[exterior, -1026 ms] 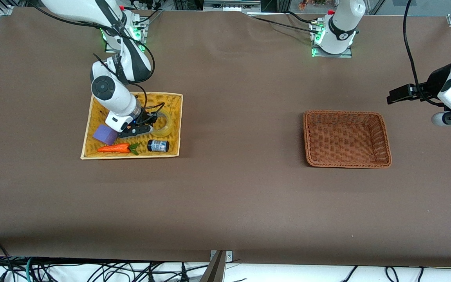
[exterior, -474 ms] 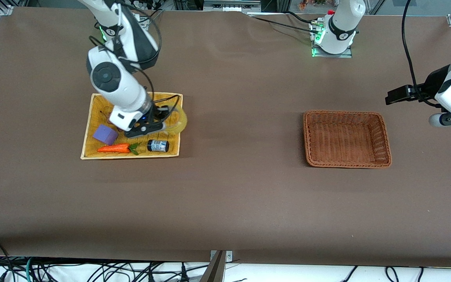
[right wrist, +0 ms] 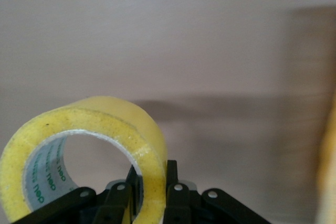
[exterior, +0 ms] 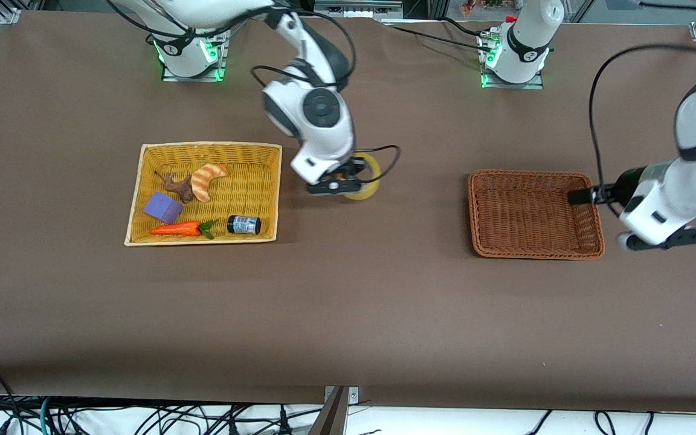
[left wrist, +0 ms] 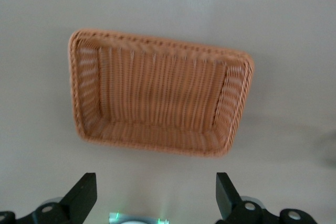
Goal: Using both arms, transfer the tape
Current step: 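Carry the tape toward the left gripper while the left gripper approaches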
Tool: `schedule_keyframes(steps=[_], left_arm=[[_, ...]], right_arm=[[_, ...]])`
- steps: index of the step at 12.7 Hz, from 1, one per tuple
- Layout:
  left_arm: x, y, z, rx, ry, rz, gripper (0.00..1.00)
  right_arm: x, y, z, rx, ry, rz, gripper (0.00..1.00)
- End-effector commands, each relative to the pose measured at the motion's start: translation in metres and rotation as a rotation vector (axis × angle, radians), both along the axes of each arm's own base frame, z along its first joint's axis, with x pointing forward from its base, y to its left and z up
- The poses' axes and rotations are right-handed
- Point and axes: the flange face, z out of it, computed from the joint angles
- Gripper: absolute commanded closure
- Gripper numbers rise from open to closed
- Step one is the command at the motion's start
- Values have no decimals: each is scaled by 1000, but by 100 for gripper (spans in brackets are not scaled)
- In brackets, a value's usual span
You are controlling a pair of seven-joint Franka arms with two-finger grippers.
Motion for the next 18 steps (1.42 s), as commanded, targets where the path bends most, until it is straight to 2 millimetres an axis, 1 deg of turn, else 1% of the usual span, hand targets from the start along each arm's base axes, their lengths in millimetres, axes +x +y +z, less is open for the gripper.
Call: schedule_keyframes(steps=[1, 2, 3, 5, 6, 7, 8, 9, 10, 11, 12, 13, 14, 15, 16, 17, 18], left_arm=[[15, -12, -31, -27, -13, -26, 0], [19, -30, -47, -39, -25, -51, 0], [19, -38, -67, -45, -35, -59, 0], [12, -52, -109, -56, -64, -70, 0], [7, -55, -123, -58, -68, -73, 0], [1, -58, -130, -61, -78, -76, 0], [-5, -61, -135, -69, -82, -79, 0], [-8, -65, -140, -74, -78, -85, 0], [-10, -68, -141, -78, -75, -86, 0], [-12, -74, -142, -86, -70, -87, 0], [-15, -77, -144, -103, -64, -88, 0], [-17, -82, -142, -121, -63, -80, 0], [-21, -90, -146, -133, -59, -59, 0], [-29, -108, -148, -128, -63, -39, 0], [-38, -125, -150, -99, -76, -24, 0], [-46, -150, -151, -75, -85, -21, 0], [-52, -168, -152, -49, -91, 1, 0]], right_arm=[[-4, 62, -28, 8, -51, -93, 100], [-13, 73, -38, 11, -61, -100, 100], [-16, 78, -46, 18, -73, -110, 100], [-21, 81, -61, -2, -109, -111, 100], [-19, 79, -66, -8, -116, -124, 98], [-17, 77, -68, -10, -114, -129, 68], [-15, 75, -68, -10, -114, -132, 25], [-12, 73, -66, -10, -116, -132, 18], [-2, 67, -59, -8, -117, -140, 17], [11, 57, -47, -3, -120, -163, 13], [29, 42, -22, -3, -129, -192, 1], [48, 20, 10, -10, -143, -186, 1], [57, -7, 35, -27, -141, -131, 0], [69, -45, 58, -24, -127, -96, 0], [79, -85, 76, -11, -106, -67, 0], [81, -117, 92, 12, -86, -17, 0], [80, -144, 111, 32, -74, 20, 0]])
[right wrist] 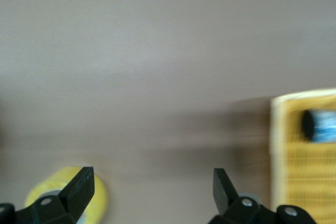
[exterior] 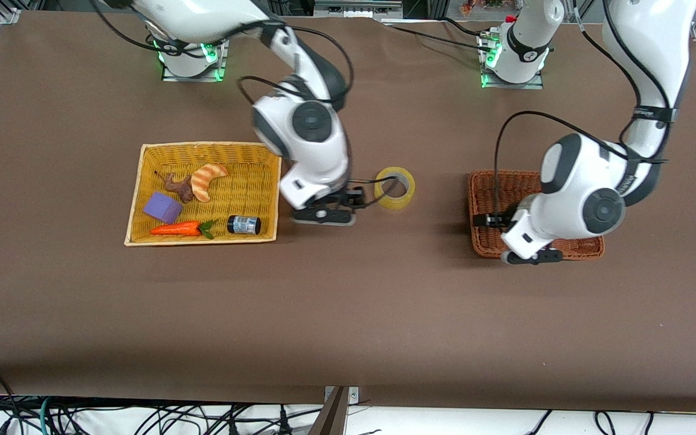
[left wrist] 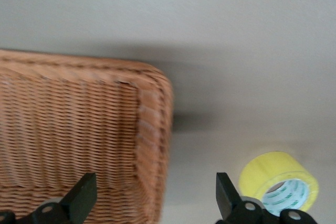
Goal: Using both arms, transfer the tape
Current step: 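Carry the tape toward the left gripper while the left gripper approaches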
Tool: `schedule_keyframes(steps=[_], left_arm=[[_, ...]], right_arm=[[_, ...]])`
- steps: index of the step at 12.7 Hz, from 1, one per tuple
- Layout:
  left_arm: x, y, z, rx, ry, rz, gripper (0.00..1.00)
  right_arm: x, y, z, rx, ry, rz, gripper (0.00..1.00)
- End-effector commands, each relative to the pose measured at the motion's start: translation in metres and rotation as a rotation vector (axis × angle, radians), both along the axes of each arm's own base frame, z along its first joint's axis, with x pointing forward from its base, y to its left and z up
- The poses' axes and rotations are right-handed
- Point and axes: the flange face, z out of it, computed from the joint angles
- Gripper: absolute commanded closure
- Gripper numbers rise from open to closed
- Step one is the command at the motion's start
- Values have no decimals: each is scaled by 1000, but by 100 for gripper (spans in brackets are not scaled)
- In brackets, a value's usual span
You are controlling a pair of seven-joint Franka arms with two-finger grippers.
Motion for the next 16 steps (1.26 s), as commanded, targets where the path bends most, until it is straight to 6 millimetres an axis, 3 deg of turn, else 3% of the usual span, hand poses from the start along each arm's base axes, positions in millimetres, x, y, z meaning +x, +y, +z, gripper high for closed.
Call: schedule_keyframes(steps=[1, 3, 6, 9, 11, 13, 16], left_arm=[[-29, -51, 4, 64, -32, 57, 0], [-48, -81, -10, 78, -67, 76, 0], [-76, -115, -35, 86, -95, 117, 0], [-101, -142, -47, 129, -122, 117, 0], [-112, -158, -51, 126, -104, 138, 0], [-129, -173, -55, 150, -120, 123, 0], [-146, -177, -70, 139, -136, 122, 0]], right_arm=[[-28, -82, 49, 0, 49, 93, 0], [-36, -133, 90, -9, 103, 126, 0], [-35, -228, 144, 8, 173, 229, 0], [-31, -299, 159, 4, 174, 326, 0], [-34, -322, 160, -11, 172, 323, 0], [-35, -330, 168, -81, 153, 337, 0], [-31, -337, 165, -93, 153, 320, 0]])
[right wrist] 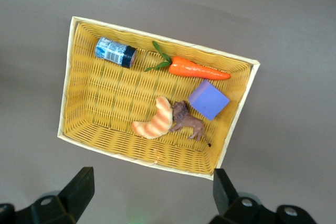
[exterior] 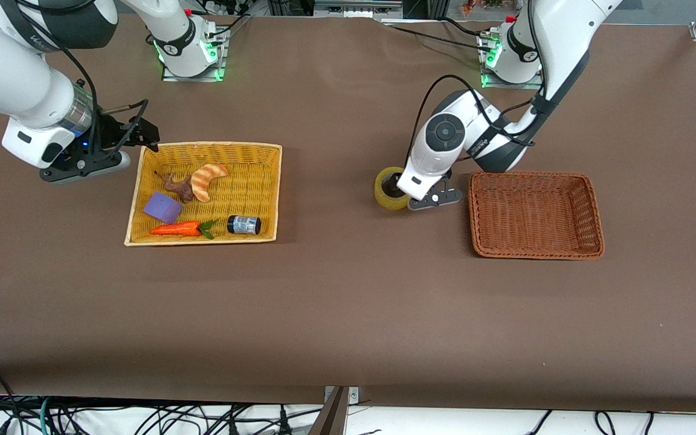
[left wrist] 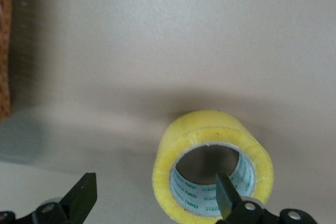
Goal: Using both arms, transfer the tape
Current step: 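Grasp the tape with the left gripper while the right gripper releases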
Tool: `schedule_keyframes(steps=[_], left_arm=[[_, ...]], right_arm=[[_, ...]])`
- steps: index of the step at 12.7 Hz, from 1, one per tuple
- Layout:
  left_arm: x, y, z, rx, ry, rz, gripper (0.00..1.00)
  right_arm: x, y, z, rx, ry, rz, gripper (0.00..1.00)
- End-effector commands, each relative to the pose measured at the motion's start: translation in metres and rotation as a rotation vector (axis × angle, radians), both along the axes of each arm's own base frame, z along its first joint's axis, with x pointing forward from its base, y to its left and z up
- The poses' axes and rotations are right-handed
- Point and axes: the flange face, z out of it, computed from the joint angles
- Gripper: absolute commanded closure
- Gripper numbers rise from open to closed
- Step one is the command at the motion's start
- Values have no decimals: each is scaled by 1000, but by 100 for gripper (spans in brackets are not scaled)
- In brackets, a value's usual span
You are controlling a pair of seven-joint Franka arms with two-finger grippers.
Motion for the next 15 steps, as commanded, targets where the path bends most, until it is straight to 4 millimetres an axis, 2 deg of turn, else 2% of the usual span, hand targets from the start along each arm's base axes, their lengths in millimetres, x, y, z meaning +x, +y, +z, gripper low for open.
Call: schedule_keyframes(steps=[1, 3, 7, 8, 10, 12, 13, 15], left_arm=[[-19, -1, -19, -18, -29, 2, 0], [-35, 1, -35, -8, -62, -9, 0], [-40, -2, -55, 8, -83, 0, 1], [-40, -3, -58, 11, -88, 1, 7], [-34, -1, -64, 9, -85, 4, 31], [-22, 1, -67, -3, -83, 31, 88], [-17, 3, -66, -8, -80, 55, 100], [-9, 5, -62, -17, -77, 95, 100]], right_arm=[[-6, -4, 0, -12, -10, 4, 0], [-3, -3, -5, -13, -3, 4, 0], [-3, -2, -5, -13, -6, 6, 0], [-3, -2, -6, -12, -7, 6, 0], [-2, -3, -7, -12, -9, 4, 0], [-2, -3, -7, -12, -9, 4, 0], [-3, -3, -7, -12, -9, 4, 0], [-3, -2, -6, -12, -10, 6, 0]])
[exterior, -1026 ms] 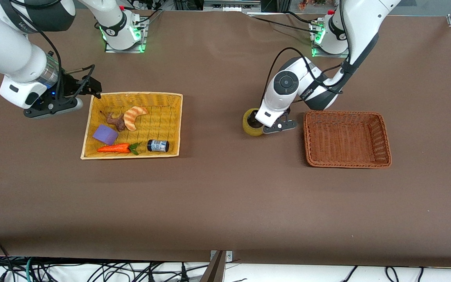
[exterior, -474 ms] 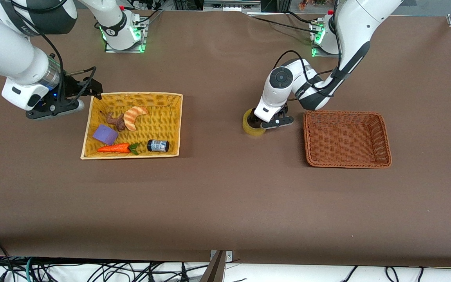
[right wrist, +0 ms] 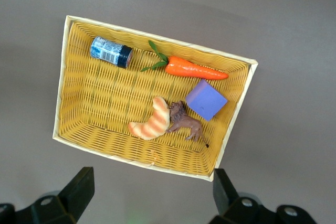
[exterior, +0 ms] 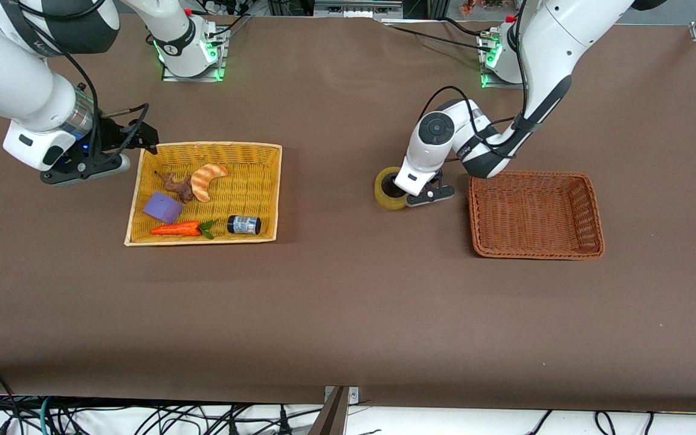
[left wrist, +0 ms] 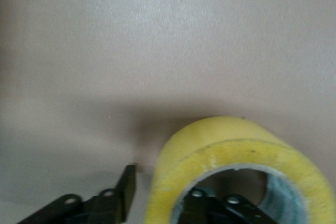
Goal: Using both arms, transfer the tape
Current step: 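Grasp the tape with the left gripper while the right gripper releases, then move the tape with the left gripper over the brown basket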
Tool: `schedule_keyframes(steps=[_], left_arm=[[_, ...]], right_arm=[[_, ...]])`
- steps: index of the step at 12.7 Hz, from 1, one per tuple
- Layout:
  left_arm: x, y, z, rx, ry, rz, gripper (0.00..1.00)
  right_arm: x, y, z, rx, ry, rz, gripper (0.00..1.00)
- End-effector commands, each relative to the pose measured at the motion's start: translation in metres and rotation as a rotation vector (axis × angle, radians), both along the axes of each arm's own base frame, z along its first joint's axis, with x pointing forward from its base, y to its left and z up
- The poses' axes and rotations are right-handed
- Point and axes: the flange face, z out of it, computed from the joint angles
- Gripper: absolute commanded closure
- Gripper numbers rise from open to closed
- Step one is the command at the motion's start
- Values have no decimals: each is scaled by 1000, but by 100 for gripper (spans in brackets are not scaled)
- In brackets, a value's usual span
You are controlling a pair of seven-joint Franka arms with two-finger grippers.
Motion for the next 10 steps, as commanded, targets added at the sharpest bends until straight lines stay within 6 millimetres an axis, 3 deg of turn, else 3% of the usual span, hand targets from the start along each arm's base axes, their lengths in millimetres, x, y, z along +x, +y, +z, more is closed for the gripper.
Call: schedule_keyframes(steps=[1, 4, 6, 8, 10], left_arm=[[21, 1, 10, -27, -3, 70, 100], [45, 16, 41, 38, 20, -4, 100], [79, 37, 90, 47, 146, -173, 100], [109, 79, 109, 65, 151, -254, 100], [128, 127, 112, 76, 146, -359, 100]], right_arm=[[-4, -1, 2, -9, -13, 7, 0], [-4, -2, 0, -11, -11, 6, 0], [-3, -3, 0, -11, -9, 5, 0], [-1, -3, -4, -18, -3, 6, 0], [0, -4, -5, -20, -2, 5, 0]])
